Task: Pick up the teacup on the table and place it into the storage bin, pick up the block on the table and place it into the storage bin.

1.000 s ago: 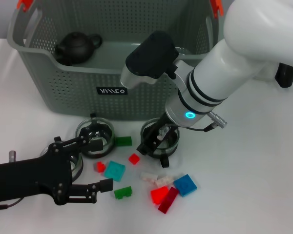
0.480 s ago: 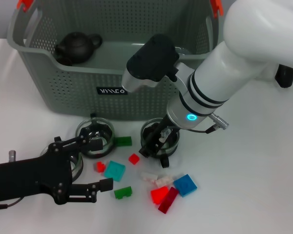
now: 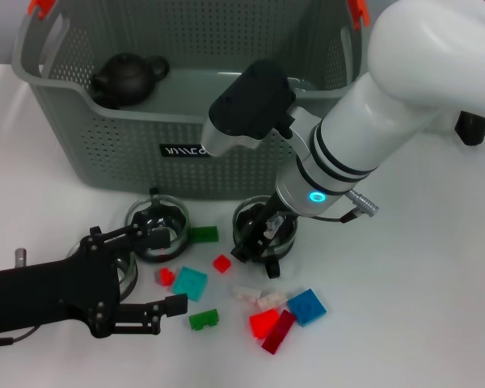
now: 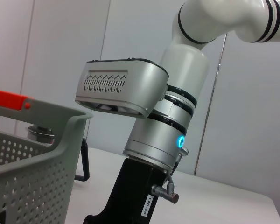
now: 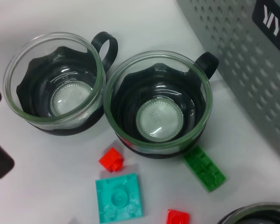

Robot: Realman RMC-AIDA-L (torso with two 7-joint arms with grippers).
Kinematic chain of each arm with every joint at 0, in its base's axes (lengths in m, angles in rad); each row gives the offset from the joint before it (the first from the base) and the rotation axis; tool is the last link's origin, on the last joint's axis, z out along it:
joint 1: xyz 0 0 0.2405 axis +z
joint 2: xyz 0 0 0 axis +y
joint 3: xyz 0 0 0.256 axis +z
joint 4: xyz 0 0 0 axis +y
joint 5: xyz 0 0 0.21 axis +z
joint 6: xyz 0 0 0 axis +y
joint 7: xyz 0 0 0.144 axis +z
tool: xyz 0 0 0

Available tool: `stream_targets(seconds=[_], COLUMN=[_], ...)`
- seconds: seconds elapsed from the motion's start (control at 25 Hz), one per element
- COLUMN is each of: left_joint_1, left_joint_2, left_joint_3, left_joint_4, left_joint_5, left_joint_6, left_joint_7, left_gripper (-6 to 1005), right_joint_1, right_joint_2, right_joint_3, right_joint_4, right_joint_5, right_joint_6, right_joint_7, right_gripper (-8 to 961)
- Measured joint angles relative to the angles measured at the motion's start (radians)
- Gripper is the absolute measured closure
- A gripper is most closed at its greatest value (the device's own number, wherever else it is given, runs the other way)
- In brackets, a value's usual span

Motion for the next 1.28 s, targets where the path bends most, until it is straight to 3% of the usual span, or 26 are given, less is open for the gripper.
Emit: stream_targets(seconds=[0.36,0.56,0.8,1.04,1.28], left_joint_1=[-0.002,-0.001,-0.001,0.0,0.0], left_joint_2=[0.0,0.0,0.0,0.0,0.0], left_joint_3=[0.0,0.0,0.0,0.0,0.0], left_joint_4=[0.0,0.0,0.0,0.0,0.0], left_joint_5=[0.0,0.0,0.0,0.0,0.0], left_joint_6=[0.0,0.0,0.0,0.0,0.0], left_joint_7=[0.0,0.0,0.0,0.0,-0.001], left_gripper=[100,100,101,101,102], right_joint_1=[-0.002,-0.001,-0.003,-0.066,-0.148], right_joint_2=[-0.001,-0.003,-0.008,-0.02,-0.022], right_joint_3=[-0.001,0.002,0.007,0.03,0.129], right_joint_4=[0.0,-0.011,-0.031,-0.142,-0.295], right_joint_5=[0.002,0.003,0.003,-0.014,-0.08], right_joint_6=[-0.011,-0.033,-0.059,-0.112,-0.223], right_joint_7=[-0.001,-0.001,0.007,0.025,0.028], right_gripper=[677,851,889,888,889])
